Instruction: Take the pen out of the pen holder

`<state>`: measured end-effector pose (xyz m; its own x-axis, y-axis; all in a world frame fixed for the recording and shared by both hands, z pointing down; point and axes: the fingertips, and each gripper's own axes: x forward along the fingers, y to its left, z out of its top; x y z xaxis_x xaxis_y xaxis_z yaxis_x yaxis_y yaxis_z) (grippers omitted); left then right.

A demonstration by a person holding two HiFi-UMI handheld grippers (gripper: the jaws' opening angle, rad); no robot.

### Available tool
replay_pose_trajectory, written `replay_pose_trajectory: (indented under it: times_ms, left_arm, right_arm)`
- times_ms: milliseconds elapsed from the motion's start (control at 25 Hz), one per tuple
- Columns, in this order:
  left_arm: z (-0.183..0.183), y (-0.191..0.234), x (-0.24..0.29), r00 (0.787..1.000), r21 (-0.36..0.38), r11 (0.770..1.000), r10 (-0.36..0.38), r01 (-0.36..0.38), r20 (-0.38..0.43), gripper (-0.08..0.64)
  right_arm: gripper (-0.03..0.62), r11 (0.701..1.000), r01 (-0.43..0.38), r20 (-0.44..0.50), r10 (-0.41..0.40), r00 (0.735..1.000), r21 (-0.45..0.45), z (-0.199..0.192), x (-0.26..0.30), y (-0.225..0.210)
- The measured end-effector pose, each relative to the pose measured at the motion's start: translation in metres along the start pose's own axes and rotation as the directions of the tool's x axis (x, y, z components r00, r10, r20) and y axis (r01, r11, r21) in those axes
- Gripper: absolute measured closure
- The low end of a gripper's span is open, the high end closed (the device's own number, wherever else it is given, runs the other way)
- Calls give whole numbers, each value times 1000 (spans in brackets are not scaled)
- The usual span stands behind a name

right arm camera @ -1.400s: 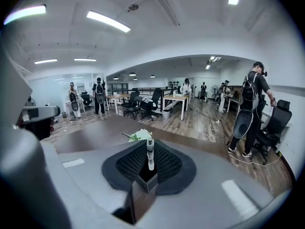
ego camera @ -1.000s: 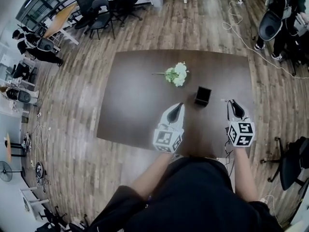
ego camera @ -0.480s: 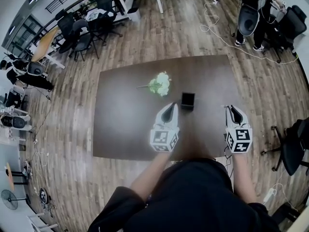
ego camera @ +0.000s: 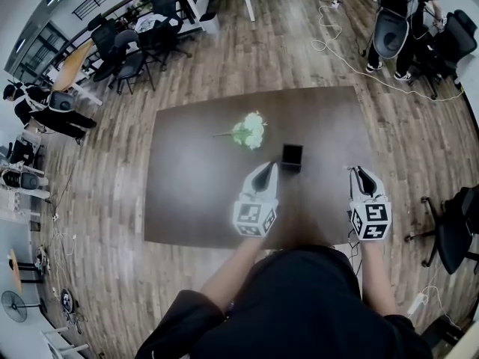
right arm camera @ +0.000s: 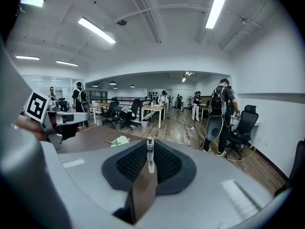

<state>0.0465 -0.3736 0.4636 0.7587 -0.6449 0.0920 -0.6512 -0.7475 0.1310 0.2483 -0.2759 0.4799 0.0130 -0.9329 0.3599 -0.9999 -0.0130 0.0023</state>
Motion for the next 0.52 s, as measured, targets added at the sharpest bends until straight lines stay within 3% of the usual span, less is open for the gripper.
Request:
replay_pose_trajectory:
  times_ms: [520]
  left_arm:
    - [-3,10,-1,999,6,999,34,-34,-14,557]
  right_arm:
    - [545,999,-43,0,43,999,-2,3,19,3]
